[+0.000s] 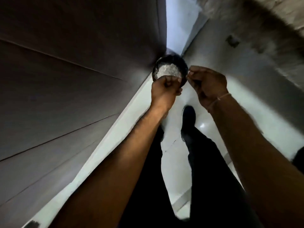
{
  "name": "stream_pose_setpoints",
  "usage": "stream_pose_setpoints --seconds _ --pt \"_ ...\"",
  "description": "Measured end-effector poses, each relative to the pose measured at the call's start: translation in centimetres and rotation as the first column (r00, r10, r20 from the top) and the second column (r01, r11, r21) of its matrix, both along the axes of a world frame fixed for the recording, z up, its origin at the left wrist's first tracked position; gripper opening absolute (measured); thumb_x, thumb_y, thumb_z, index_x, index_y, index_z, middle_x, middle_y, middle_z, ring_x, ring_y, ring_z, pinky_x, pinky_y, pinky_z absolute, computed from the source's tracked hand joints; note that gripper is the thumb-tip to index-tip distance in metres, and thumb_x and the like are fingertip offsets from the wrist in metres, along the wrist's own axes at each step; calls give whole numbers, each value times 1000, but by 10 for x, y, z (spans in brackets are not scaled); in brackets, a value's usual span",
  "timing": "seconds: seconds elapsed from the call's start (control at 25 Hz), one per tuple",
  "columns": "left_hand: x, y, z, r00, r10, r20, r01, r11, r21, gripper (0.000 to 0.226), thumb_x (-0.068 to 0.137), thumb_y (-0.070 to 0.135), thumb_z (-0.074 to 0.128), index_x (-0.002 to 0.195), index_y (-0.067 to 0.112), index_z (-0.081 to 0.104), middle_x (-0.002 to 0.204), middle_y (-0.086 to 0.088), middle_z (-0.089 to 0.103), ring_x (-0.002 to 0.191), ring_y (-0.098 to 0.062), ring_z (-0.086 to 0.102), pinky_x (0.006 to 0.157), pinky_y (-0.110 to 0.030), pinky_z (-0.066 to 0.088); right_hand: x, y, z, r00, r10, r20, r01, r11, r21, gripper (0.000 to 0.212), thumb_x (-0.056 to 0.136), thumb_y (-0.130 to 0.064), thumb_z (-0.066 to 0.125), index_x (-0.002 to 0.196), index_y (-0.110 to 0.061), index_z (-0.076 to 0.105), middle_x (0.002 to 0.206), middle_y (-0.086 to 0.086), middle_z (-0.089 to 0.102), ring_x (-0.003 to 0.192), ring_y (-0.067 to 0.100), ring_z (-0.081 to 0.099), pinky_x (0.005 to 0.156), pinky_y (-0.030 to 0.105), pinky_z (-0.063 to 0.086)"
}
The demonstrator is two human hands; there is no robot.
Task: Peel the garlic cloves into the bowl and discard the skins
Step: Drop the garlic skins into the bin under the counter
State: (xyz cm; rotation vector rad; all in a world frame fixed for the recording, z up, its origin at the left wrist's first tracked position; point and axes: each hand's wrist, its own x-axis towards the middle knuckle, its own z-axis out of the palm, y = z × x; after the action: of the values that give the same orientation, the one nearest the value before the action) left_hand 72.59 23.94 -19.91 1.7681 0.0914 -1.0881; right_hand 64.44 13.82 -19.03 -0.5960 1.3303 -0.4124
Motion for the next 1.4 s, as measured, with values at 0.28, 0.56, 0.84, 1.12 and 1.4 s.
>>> stream_pose_setpoints --seconds 0.28,0.56,0.84,1.12,1.4 --pt "17 -16 -205 982 177 66 -176 984 -28 13 100 5 65 102 8 78 84 -4 77 73 -13 72 74 -33 63 42 -22 -228 979 158 -129 -174 977 -123 21 88 21 60 94 5 73 71 11 69 66 19 64 72 28 58" --pt "58 -25 -279 990 60 128 -72 994 84 17 95 0 69 104 9 81 105 -11 79 104 -29 74 99 -48 59 67 -33 -309 672 432 -601 -719 573 -393 16 82 -1 73 87 -15 78 91 9 77 91 30 73 88 49 58" --pt "56 -22 -285 958 281 61 -283 959 32 12 91 -7 73 91 5 76 93 -21 78 87 -38 77 84 -53 64 69 -21 -304 811 435 -391 -580 681 -447 14 86 9 75 99 8 76 96 21 76 89 28 73 89 32 61" --pt "60 -29 -285 964 247 -99 -247 969 13 27 97 -11 57 111 6 74 110 -16 77 109 -34 74 99 -47 60 70 -23 -293 739 533 -412 -674 565 -477 39 92 20 55 123 0 69 115 17 72 109 30 69 106 44 53" --pt "61 -34 -277 839 393 -376 -487 850 -198 28 106 -3 51 130 -8 64 119 -20 73 116 -30 72 101 -38 58 50 -18 -286 467 580 -668 -853 96 -513 56 92 5 61 146 -7 56 147 12 58 138 24 54 121 30 36"
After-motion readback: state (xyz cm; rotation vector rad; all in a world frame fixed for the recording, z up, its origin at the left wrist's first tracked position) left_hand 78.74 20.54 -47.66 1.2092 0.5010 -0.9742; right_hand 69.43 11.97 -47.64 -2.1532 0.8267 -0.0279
